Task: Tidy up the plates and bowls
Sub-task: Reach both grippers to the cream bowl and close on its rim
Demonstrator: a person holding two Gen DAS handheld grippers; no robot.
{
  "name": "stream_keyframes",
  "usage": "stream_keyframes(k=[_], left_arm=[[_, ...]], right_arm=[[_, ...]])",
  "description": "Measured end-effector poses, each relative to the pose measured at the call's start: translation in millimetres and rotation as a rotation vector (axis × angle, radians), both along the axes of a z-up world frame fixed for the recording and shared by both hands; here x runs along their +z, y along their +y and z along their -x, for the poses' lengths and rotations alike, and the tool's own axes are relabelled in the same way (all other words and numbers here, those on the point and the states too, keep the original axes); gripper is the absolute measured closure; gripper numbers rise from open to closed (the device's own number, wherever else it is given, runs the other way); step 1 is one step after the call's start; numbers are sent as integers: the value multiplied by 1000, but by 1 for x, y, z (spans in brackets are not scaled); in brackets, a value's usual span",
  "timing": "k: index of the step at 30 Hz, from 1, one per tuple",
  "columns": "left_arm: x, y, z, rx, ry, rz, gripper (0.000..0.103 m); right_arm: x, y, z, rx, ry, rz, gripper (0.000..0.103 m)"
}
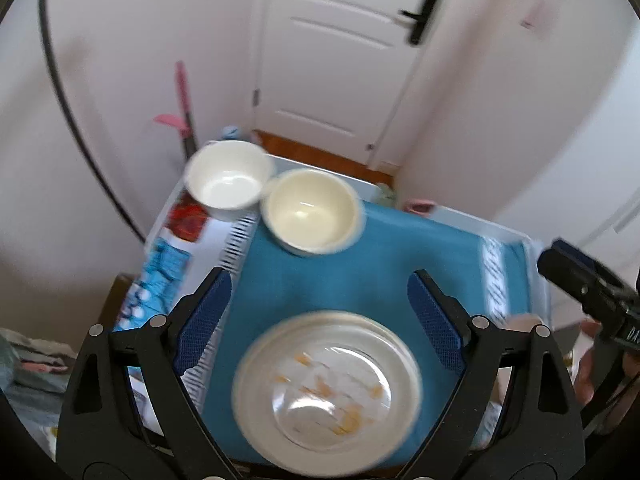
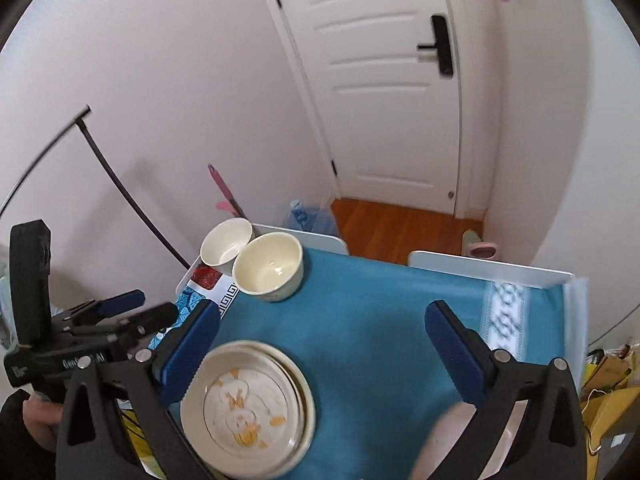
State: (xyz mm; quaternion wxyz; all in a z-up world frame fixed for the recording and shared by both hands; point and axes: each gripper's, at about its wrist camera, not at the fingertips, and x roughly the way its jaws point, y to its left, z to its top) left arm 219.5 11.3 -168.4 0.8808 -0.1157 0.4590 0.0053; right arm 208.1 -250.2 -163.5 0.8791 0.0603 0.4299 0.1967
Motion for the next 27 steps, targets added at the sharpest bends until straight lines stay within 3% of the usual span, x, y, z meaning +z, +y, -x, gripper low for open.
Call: stream_keyframes(k=[4,10,12,14,19,21,27], left_arm=[[-18,28,-33,8,14,-13,14],[-78,48,-78,-8,83,74,17],[-97,50,-91,-25,112,98,40],[-114,47,-103,-51,140,116,55],[-138,45,-123,-89,175,154,73],[-141,44,-127,-99,180,162,81],[-146,39,-133,-121,190,151,87]], right_arm=[[-24,36,-42,-4,86,21,1],[-78,75,-91,-1,213,46,3],[-96,83,-101,-1,248,40,17],[-114,91,-111,-4,282,40,29],[-140,100,-127,-30,330,7,50],[-146,104,-130,-32,341,9,63],[-155,113,-136,-46,360,21,88]])
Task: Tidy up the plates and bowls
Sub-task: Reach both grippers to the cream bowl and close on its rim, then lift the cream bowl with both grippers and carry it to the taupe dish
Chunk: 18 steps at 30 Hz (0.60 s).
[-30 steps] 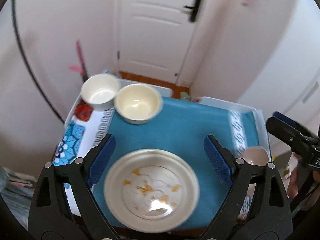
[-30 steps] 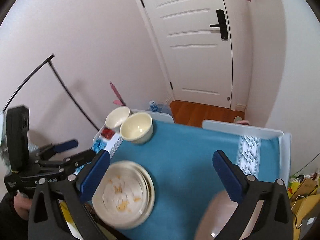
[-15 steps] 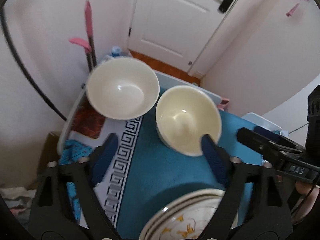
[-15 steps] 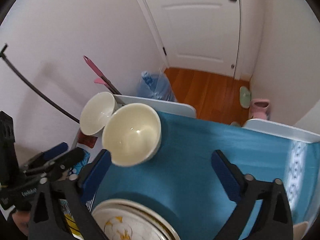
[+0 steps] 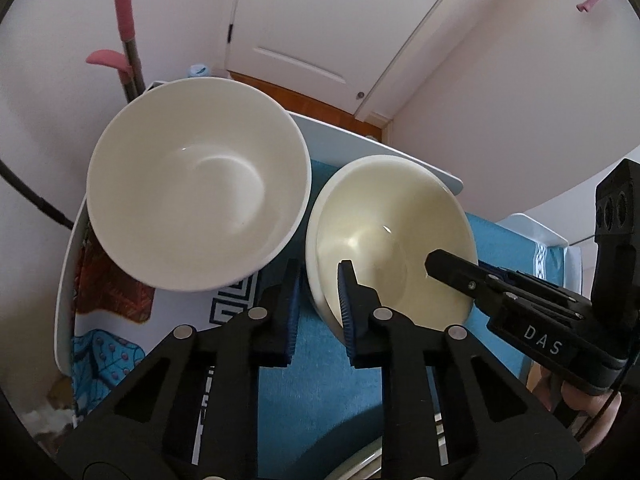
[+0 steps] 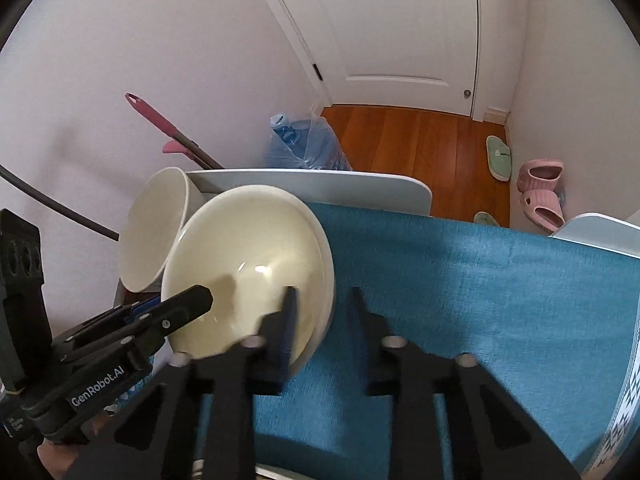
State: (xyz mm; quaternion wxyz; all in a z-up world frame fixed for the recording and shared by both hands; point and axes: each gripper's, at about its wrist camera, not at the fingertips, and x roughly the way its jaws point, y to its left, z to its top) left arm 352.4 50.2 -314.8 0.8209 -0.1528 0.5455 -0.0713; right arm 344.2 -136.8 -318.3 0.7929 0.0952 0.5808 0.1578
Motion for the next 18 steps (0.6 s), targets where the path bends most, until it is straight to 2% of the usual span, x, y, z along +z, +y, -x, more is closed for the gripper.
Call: stream_keyframes(k=[10,13,18], left_arm=[[6,-6,1,-19,-16,-40,87],[14,-13,3,-18,-42,-66,87],[45,-24,22,-27,-100,-79,87]], right_arm=[[3,4,5,-24,-31,13,90],[11,1,10,-31,-53,9,90],[36,-10,24,-36,-114,0,90]])
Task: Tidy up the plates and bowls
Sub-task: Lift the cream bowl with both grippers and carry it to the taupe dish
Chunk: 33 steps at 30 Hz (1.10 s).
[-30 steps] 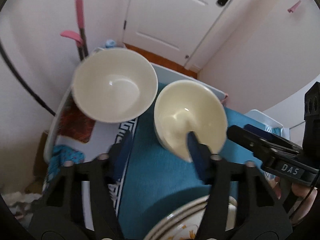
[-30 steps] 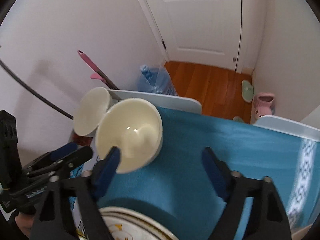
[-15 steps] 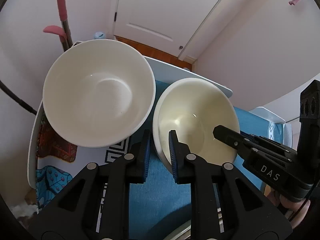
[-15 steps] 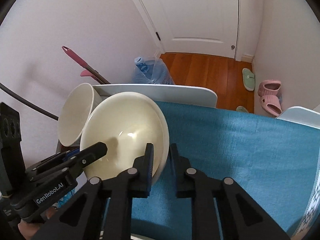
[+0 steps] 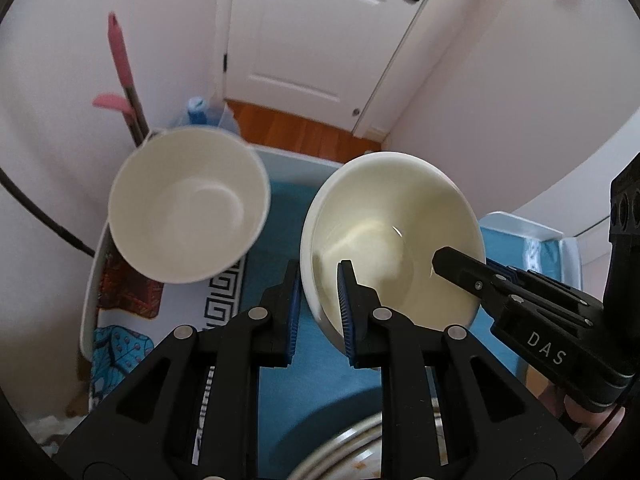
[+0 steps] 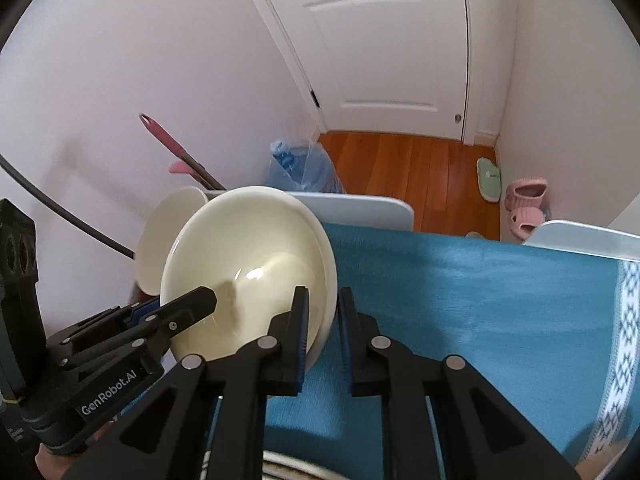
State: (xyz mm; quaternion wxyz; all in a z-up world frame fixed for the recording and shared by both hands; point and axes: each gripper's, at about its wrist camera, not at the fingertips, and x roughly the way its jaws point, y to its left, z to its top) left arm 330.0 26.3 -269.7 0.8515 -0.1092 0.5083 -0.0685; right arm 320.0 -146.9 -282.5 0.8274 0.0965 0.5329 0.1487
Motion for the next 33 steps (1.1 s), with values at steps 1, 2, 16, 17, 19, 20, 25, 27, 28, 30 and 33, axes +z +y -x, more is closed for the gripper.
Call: stream_keyframes(k=[1,2,16,17,19,20,25,27,28,30,33], left_arm=[[7,-4,4,-5,-13,-6,87],[16,-11,10,-13,-28,-19,87],[100,-116,100,-50,-130,-42,87],[104,-130,107,-61,-137,-44,87],[110,-154,116,-81,-140,-44,87],[111,-161,119,-89,-140,-41,87],[113,-224,136,-169,-130,-11,87],[104,-248,139,-207,-92,12,87],[98,-260,140,-223,-69,24,87],[87,-279,142,-252,-34,26,87],[63,-309,145,-301,21,0,87]], right_arm=[[7,-4,4,-2,-12,-7,90],[14,-9,8,-6,-26,-15,90],[93,-105,97,-30,-143,-48,90],[98,-116,106,-36,-151,-45,90],[104,-134,118,-46,-160,-46,90],[108,-146,126,-54,-163,-46,90],[117,-201,157,-123,-166,-49,90],[114,-228,171,-172,-151,-61,90],[112,-241,178,-194,-145,-56,89],[105,-262,188,-229,-123,-46,89],[90,-286,200,-264,-89,-26,89]])
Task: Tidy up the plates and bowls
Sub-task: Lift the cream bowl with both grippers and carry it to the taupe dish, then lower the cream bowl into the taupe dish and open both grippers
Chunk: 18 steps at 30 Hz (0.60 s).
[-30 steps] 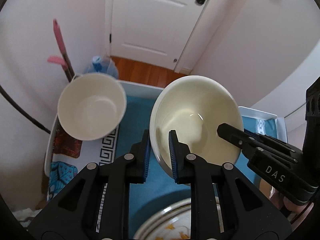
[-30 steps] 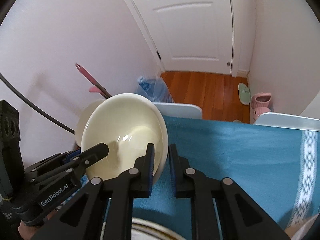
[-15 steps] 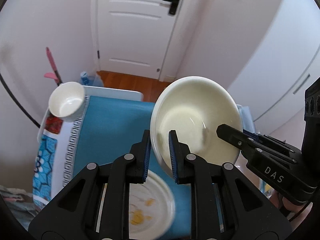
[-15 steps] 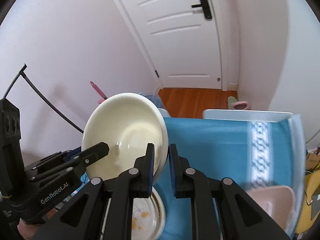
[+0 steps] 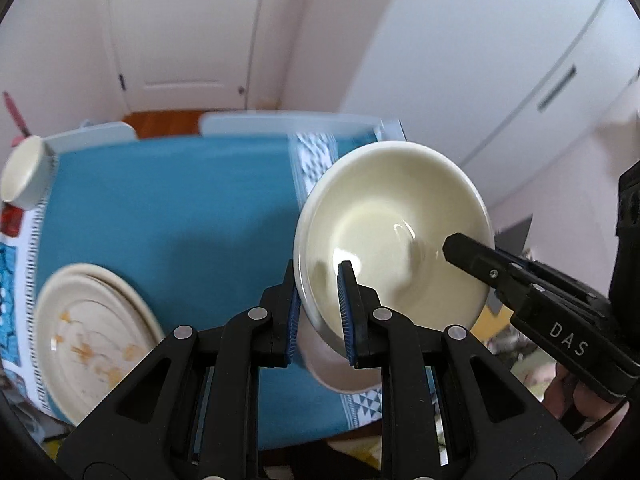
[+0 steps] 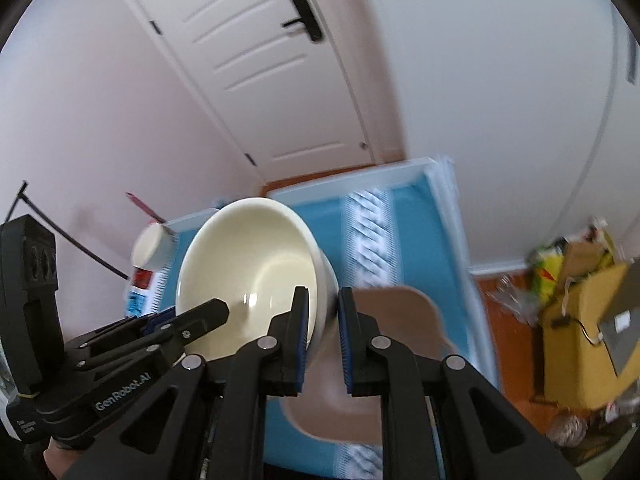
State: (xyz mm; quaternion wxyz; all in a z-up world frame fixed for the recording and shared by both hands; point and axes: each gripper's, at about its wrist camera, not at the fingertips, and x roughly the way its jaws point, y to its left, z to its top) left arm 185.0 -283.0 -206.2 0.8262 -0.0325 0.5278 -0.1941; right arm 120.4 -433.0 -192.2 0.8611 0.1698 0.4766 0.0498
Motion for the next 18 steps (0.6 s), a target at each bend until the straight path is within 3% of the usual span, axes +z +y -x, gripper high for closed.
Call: stream_keyframes(k=[7,18], left_arm=[[-49,-29,3,-52,99,-56,87],[-81,-35,-7,-82,108,-157,87]], right_arm=[[-54,-31,18,-50,108,-18,90],[-94,-29,14,11,168,43,90]])
